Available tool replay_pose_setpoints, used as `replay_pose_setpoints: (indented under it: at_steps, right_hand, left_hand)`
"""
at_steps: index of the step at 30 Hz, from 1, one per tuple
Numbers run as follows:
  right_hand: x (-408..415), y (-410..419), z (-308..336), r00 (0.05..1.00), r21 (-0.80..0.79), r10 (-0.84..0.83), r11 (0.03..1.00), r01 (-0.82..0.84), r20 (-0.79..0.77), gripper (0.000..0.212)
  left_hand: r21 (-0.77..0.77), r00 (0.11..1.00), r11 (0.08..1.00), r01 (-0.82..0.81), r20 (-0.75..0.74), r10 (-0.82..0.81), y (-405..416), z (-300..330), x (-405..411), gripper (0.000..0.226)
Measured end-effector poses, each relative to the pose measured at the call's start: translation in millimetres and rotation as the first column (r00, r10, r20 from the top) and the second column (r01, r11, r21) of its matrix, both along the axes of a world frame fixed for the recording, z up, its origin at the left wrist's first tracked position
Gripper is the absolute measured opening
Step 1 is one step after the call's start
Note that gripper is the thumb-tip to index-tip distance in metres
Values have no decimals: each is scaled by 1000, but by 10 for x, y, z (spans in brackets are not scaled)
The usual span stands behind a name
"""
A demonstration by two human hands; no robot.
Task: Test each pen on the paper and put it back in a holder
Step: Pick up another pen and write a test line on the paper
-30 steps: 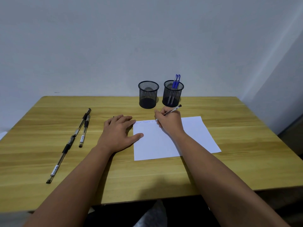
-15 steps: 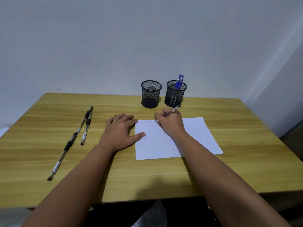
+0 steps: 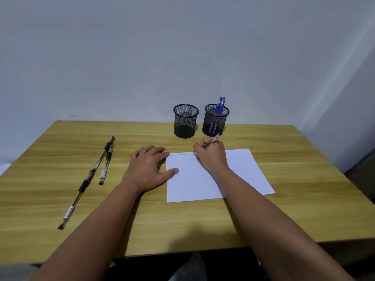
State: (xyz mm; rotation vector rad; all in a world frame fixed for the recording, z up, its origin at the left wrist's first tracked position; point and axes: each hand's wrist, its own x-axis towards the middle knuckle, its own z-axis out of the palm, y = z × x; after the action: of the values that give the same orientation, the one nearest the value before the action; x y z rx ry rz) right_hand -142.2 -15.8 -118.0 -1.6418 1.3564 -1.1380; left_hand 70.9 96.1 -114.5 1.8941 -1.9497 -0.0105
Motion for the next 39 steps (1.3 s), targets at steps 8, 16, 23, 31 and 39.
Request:
replay_pose_setpoints:
  at_steps: [8, 16, 23, 31, 39]
  right_hand:
    - [-4, 10, 28, 997, -16, -65, 998, 65, 37, 38]
    - [5, 10, 12, 1000, -1, -27, 1000, 27, -9, 36]
    - [9, 17, 34, 997, -41, -68, 997, 66, -37, 39]
    - [-5, 42, 59, 994, -70, -66, 996, 60, -86, 39]
    - [-7, 73, 109, 994, -33, -106, 994, 106, -15, 45]
  left_hand:
    - [0, 1000, 1000, 2, 13, -2, 0, 6, 5, 78]
    - [1, 1000, 1000, 0, 9, 0, 1, 11, 3, 79]
    - [0, 1000, 1000, 3, 4, -3, 2, 12, 1, 78]
    - [9, 1000, 1000, 1, 7, -1, 11, 20, 2, 78]
    - [14, 1000, 1000, 4, -1, -4, 7, 19, 4, 82]
